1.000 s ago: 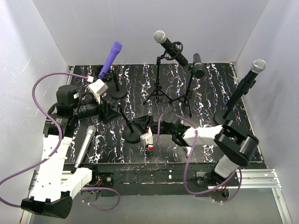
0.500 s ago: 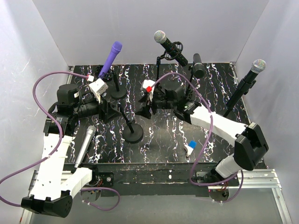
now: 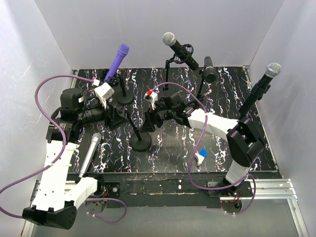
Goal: Remove the microphone from the stand
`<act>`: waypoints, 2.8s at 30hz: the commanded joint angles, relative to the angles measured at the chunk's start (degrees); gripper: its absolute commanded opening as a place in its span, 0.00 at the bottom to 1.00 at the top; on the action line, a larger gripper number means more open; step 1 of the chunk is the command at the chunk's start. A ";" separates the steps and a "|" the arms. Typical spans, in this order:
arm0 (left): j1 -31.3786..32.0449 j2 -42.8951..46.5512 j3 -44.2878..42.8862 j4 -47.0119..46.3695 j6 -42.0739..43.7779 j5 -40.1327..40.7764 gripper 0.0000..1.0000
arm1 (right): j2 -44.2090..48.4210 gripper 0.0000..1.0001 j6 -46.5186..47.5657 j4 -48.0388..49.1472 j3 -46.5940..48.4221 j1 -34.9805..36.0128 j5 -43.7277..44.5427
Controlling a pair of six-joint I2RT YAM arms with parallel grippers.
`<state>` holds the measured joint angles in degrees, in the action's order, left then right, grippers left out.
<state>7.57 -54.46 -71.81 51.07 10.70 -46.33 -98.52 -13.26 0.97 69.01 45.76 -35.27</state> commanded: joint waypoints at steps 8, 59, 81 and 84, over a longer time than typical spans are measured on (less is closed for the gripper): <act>-0.10 1.11 -0.26 2.90 0.11 -0.87 0.21 | -1.23 0.69 -10.38 3.95 0.86 -1.90 -3.32; 6.05 -10.41 -4.05 8.78 25.77 0.97 0.18 | 22.76 0.56 31.01 -19.34 -5.12 2.85 15.75; 5.96 -6.19 14.41 4.04 27.53 6.60 0.13 | 12.04 0.57 28.37 -10.64 11.67 2.76 4.87; 5.96 -5.57 14.94 3.77 27.18 6.42 0.16 | 11.16 0.61 26.89 -8.28 12.54 3.46 3.71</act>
<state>13.37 -62.89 -56.80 54.70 37.26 -40.12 -86.74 15.51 -12.64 77.76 48.62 -27.33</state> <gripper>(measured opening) 0.138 0.585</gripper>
